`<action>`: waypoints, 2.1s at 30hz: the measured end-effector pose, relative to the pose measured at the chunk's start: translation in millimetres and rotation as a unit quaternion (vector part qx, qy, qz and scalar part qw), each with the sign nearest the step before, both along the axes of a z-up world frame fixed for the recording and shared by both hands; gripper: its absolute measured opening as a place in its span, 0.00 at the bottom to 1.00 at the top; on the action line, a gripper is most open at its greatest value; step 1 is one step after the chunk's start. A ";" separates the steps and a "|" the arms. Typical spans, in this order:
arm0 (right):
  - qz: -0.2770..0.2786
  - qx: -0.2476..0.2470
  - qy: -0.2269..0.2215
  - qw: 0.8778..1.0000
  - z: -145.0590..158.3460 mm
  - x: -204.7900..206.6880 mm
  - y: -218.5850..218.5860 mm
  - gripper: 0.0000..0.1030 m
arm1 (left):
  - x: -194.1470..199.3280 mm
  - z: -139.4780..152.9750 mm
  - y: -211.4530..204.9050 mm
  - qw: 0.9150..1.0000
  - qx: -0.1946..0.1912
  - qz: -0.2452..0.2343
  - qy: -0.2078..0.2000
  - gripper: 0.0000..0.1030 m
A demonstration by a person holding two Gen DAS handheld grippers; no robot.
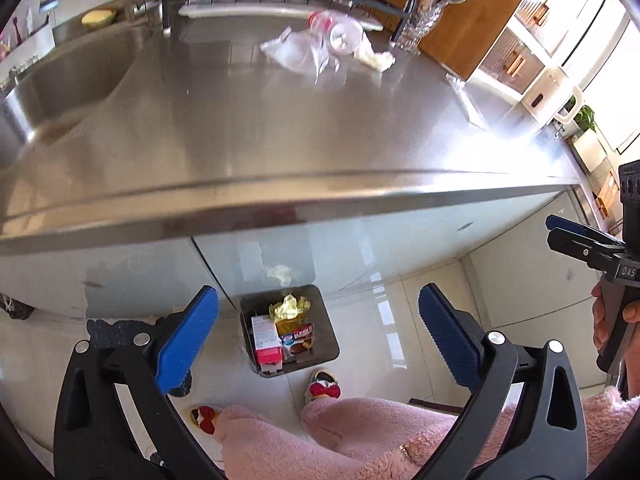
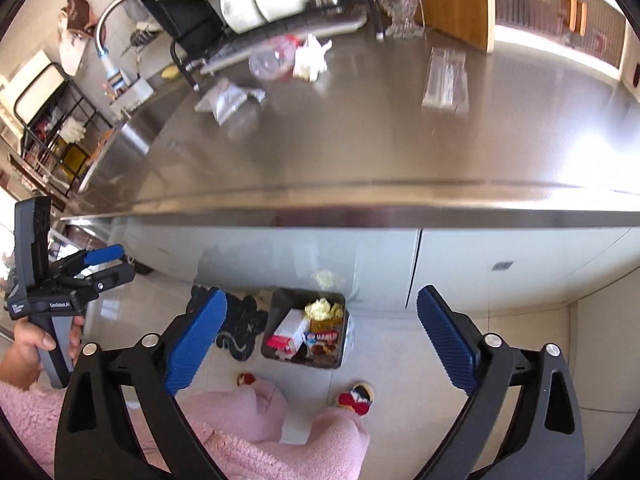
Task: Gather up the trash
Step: 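Raise both tools back above the counter, then grasp the clear printed bag with the left tool while the right grasps the clear packet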
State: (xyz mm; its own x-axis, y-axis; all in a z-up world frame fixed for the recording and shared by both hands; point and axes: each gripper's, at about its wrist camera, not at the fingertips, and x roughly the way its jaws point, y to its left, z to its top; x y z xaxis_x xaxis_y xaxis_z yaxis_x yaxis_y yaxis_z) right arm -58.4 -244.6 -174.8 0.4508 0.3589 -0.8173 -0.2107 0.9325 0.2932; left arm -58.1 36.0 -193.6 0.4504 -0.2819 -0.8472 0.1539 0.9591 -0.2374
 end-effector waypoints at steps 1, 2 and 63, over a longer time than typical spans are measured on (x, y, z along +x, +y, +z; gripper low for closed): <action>-0.002 0.003 -0.013 1.000 9.9 3.2 -3.3 0.97 | 1.8 9.4 -0.5 1.000 -0.003 0.001 -0.009 0.92; -0.005 0.003 -0.023 1.000 18.9 6.8 -5.8 0.97 | 3.8 20.1 -1.6 1.000 -0.005 0.002 -0.020 0.92; -0.118 -0.065 -0.002 0.991 -9.6 210.6 -37.8 0.15 | 215.4 6.4 -44.6 0.995 0.088 -0.024 -0.033 0.04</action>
